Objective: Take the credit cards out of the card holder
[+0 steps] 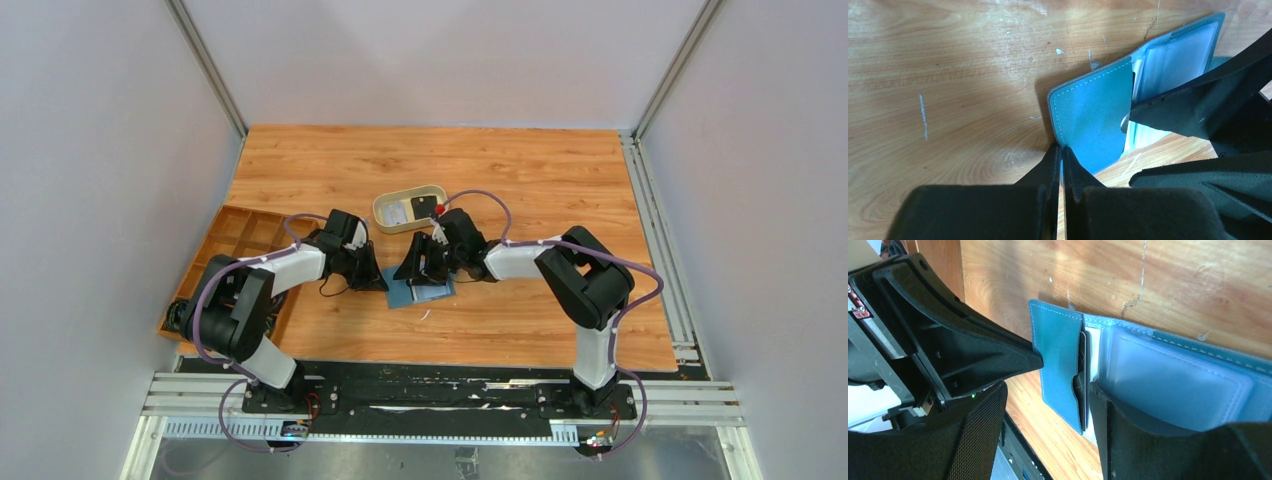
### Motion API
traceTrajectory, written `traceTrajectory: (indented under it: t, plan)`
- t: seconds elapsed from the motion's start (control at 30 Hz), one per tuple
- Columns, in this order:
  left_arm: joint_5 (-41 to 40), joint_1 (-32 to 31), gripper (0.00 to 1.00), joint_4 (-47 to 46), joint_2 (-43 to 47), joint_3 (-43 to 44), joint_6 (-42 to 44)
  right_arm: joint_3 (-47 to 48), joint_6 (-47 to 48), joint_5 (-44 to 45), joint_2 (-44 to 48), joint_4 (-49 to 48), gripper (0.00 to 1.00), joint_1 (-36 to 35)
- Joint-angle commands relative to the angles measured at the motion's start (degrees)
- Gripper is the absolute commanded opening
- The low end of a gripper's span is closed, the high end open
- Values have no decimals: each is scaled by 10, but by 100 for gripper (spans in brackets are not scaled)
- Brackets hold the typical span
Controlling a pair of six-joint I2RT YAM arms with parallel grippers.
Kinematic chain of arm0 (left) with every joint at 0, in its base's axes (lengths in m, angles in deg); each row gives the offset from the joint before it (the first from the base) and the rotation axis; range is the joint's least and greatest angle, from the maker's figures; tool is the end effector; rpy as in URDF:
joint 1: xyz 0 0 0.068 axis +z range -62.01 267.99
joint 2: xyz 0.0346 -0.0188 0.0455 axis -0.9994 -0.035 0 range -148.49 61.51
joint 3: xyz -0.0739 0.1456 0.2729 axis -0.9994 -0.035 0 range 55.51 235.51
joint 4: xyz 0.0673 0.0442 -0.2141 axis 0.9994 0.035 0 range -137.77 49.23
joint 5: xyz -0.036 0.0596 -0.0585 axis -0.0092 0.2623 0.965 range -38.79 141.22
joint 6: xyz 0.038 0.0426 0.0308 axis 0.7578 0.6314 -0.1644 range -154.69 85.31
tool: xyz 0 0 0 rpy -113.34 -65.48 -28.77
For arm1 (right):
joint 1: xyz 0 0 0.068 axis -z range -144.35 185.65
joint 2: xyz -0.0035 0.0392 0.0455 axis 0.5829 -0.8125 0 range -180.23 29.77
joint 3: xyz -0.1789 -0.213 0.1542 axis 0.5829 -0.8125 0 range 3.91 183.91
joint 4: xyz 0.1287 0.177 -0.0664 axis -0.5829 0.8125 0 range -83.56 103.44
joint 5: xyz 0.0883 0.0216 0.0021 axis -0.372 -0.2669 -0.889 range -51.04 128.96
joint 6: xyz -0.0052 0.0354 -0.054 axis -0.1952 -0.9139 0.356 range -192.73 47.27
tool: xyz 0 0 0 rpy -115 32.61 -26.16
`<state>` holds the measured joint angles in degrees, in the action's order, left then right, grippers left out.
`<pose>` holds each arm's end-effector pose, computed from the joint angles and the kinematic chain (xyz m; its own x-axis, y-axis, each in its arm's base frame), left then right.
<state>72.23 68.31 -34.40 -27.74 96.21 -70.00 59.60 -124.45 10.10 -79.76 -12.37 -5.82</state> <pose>0.2357 -0.1035 0.1994 -0.9515 -0.2326 -0.2013 -0.0938 0.8426 -0.5303 0.2782 0.2784 0.2043 -0.9543 0.0742 -0.2897 -0.2050 0.5428 0.8145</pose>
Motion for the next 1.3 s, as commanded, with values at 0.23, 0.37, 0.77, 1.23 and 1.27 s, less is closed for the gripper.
traceTrajectory:
  t: [0.23, 0.37, 0.77, 1.23, 1.27]
  plan:
    - [-58, -1, 0, 13, -41, -23, 17, -45, 54, 136, -71, 82, 68, 6]
    - [-58, -1, 0, 11, -44, -24, 17, -56, 48, 74, -78, 4, 68, 2]
    - [-57, -1, 0, 9, -50, -21, 18, -86, 28, -44, -90, -137, 63, 2]
    - [-60, -1, 0, 18, -49, -13, 22, -129, 31, -51, -80, -151, 36, 14]
    - [-61, -1, 0, 19, -48, -13, 23, -132, 32, -50, -80, -153, 36, 14]
